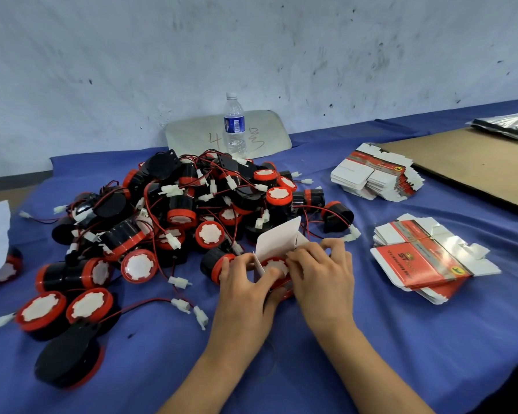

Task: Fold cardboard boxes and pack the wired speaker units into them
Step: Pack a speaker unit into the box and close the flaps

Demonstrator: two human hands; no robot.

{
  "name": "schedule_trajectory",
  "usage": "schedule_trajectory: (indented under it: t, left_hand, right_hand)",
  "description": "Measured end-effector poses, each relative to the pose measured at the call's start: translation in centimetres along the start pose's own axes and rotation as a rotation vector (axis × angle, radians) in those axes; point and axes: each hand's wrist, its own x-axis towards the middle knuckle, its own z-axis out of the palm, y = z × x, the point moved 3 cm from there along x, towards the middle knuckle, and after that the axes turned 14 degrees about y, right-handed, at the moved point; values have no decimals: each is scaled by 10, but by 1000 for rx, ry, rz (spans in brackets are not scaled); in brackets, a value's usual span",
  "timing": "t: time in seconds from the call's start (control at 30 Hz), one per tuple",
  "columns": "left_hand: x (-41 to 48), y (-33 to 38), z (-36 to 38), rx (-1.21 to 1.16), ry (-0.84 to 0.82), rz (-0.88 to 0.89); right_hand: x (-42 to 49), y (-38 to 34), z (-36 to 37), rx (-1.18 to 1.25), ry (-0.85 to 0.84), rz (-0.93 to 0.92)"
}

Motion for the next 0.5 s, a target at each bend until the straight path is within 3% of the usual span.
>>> schedule_trajectory:
  t: [0.37, 0.5]
  left_hand:
    - [2, 4, -6, -87, 39, -47]
    - [2, 6, -10, -127, 82, -27]
  right_hand:
    - [-11, 14, 14, 212, -398, 287]
    - [-13, 15, 15, 337, -426, 364]
